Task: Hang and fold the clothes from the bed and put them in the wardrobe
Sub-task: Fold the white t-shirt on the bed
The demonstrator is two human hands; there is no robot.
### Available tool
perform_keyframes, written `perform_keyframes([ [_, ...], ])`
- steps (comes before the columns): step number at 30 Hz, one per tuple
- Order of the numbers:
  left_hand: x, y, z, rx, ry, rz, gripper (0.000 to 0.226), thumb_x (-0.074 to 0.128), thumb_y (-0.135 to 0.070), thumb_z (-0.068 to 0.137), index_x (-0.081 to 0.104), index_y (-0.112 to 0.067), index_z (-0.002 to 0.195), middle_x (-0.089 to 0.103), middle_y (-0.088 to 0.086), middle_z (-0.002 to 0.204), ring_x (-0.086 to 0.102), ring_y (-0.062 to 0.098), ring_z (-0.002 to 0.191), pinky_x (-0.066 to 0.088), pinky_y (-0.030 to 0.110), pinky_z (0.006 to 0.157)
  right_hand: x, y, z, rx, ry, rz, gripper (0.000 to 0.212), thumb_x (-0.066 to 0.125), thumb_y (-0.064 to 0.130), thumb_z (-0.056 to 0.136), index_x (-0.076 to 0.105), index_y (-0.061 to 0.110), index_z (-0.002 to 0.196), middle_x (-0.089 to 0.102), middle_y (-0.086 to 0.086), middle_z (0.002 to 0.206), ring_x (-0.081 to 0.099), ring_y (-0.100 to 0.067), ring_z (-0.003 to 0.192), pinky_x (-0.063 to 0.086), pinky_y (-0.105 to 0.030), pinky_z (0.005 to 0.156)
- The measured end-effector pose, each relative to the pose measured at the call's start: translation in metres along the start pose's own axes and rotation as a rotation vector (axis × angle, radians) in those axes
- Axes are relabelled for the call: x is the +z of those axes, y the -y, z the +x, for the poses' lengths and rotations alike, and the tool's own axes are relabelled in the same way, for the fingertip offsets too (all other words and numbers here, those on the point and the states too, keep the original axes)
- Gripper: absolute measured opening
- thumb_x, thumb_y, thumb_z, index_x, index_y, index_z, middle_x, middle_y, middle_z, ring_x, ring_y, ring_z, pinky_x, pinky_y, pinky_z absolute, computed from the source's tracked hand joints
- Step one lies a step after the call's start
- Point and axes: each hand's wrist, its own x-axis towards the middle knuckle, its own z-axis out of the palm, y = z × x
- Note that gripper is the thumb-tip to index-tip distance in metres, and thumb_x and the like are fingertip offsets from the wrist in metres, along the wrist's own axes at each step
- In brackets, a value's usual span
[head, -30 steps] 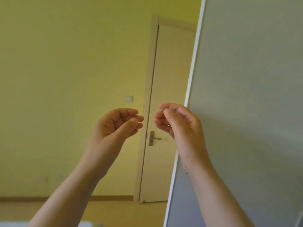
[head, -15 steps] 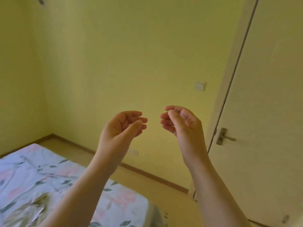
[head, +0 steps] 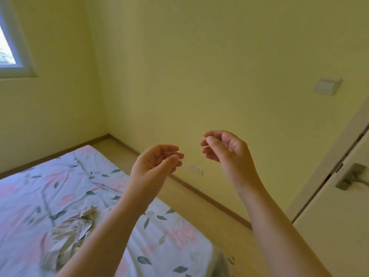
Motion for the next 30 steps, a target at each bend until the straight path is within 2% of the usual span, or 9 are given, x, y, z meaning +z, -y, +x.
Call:
perform_keyframes([
  [5, -0.006, 0.031, 0.038, -0.070, -0.072, 0.073, 0.016, 0.060, -0.005, 0.092, 0.067, -0.013, 0.103, 0.076, 0.002, 0.094, 0.071, 0.022, 0.091, 0.055, 0.027, 0.080, 0.014, -0.054, 0.046, 0.072, 0.052, 0.078, 0.015, 0.055, 0.012, 0.098, 0.068, 0.008, 0.104, 0.072, -0.006, 0.092, 0.067, -0.012, 0.079, 0.058, -0.030, 0.081],
  [8, -0.010, 0.050, 0.064, -0.071, -0.167, 0.113, 0.015, 0.060, -0.007, 0.092, 0.067, -0.015, 0.103, 0.076, 0.001, 0.095, 0.071, 0.019, 0.091, 0.056, 0.028, 0.082, 0.030, -0.087, 0.083, 0.104, 0.170, 0.131, 0.014, 0.055, 0.012, 0.097, 0.068, 0.010, 0.103, 0.073, -0.007, 0.094, 0.068, -0.015, 0.082, 0.058, -0.025, 0.077],
  [11, -0.003, 0.076, 0.096, -0.092, -0.260, 0.153, 0.015, 0.060, -0.006, 0.092, 0.068, -0.014, 0.103, 0.075, 0.003, 0.095, 0.071, 0.020, 0.091, 0.056, 0.029, 0.082, 0.033, -0.126, 0.127, 0.113, 0.231, 0.159, 0.014, 0.056, 0.014, 0.097, 0.069, 0.013, 0.102, 0.074, -0.005, 0.092, 0.069, -0.017, 0.084, 0.057, -0.026, 0.079],
  [16, 0.029, 0.117, 0.146, -0.152, -0.458, 0.191, 0.016, 0.060, -0.004, 0.092, 0.067, -0.010, 0.105, 0.075, 0.006, 0.095, 0.071, 0.022, 0.090, 0.056, 0.030, 0.081, 0.029, -0.180, 0.202, 0.150, 0.451, 0.167, 0.013, 0.056, 0.015, 0.097, 0.069, 0.015, 0.101, 0.074, -0.003, 0.090, 0.070, -0.013, 0.083, 0.056, -0.022, 0.074],
  [21, 0.077, 0.132, 0.194, -0.179, -0.604, 0.207, 0.016, 0.059, -0.005, 0.092, 0.066, -0.011, 0.105, 0.075, 0.005, 0.095, 0.071, 0.020, 0.089, 0.058, 0.027, 0.080, 0.003, -0.210, 0.278, 0.135, 0.589, 0.186, 0.013, 0.057, 0.015, 0.097, 0.069, 0.016, 0.102, 0.074, 0.001, 0.089, 0.070, -0.011, 0.082, 0.056, -0.020, 0.073],
  [26, 0.099, 0.138, 0.207, -0.182, -0.750, 0.209, 0.015, 0.059, -0.004, 0.092, 0.067, -0.012, 0.102, 0.075, 0.005, 0.095, 0.071, 0.022, 0.090, 0.057, 0.032, 0.084, -0.011, -0.234, 0.299, 0.185, 0.724, 0.211, 0.013, 0.057, 0.014, 0.097, 0.069, 0.017, 0.101, 0.074, 0.002, 0.088, 0.070, -0.010, 0.081, 0.054, -0.019, 0.071],
  [30, 0.119, 0.151, 0.200, -0.188, -0.778, 0.190, 0.014, 0.059, -0.005, 0.092, 0.067, -0.012, 0.103, 0.075, 0.006, 0.096, 0.071, 0.023, 0.091, 0.057, 0.033, 0.085, -0.027, -0.246, 0.296, 0.176, 0.761, 0.186, 0.013, 0.057, 0.015, 0.097, 0.069, 0.018, 0.100, 0.074, 0.001, 0.088, 0.070, -0.011, 0.081, 0.054, -0.018, 0.070],
])
